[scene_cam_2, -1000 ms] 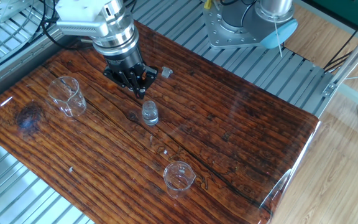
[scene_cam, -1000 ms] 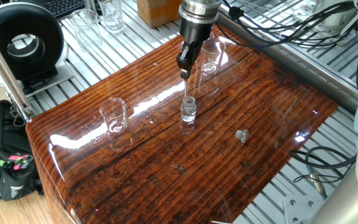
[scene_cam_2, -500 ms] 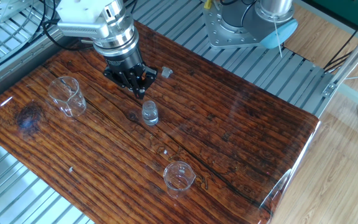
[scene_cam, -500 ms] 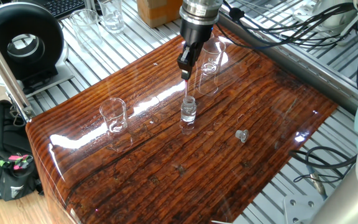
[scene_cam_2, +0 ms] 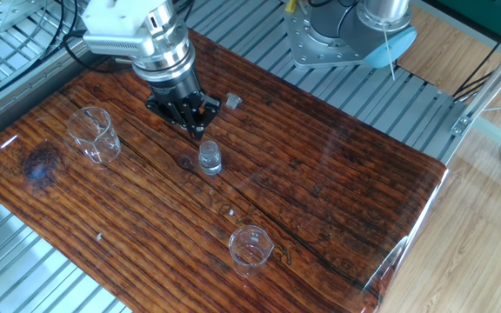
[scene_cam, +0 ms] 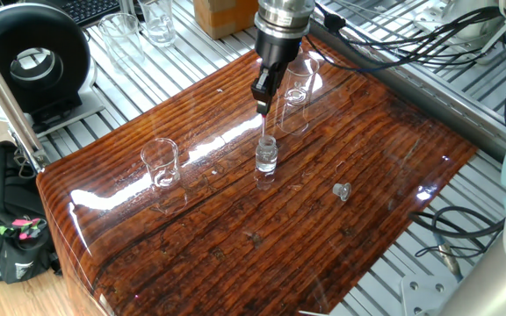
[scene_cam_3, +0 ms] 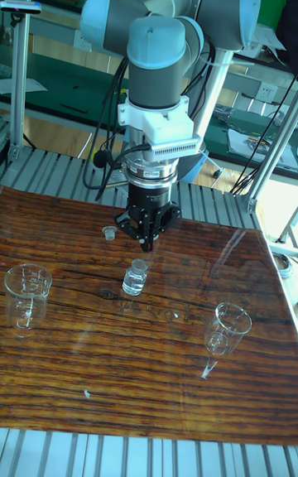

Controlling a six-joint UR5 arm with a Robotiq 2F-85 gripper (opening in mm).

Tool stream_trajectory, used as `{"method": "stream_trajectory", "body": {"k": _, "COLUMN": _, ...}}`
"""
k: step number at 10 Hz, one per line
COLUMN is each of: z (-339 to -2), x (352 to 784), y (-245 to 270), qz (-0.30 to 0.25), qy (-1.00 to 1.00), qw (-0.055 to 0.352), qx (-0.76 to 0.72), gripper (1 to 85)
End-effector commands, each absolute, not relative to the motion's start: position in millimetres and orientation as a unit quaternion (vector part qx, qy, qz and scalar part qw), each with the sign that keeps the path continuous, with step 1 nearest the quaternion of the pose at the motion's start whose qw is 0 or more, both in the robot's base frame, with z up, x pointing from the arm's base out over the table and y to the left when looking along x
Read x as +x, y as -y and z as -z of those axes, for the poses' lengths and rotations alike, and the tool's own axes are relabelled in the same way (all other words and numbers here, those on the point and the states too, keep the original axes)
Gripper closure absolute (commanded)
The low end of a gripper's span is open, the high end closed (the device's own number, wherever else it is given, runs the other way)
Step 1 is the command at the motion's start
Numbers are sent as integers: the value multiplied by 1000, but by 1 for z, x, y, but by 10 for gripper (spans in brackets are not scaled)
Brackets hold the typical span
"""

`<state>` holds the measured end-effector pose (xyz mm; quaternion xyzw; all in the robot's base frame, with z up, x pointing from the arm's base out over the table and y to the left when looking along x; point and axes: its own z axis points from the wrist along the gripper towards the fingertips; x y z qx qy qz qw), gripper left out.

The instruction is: Transfer liquid using a dropper

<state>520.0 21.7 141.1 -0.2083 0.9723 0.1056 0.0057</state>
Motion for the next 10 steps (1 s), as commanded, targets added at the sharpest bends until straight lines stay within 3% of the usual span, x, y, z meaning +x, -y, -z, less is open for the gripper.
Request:
{"method": "stream_trajectory", "body": {"k": 1, "z": -139, "x": 521, "y": -26, "qz": -110, "qy": -972, "qw": 8, "qx": -206, "gripper": 840}}
{"method": "stream_trajectory", "body": {"k": 10, "z": -133, "x": 518, "y": -24, "qz": -105, "qy": -971, "qw": 5, "qx": -217, "gripper": 837}}
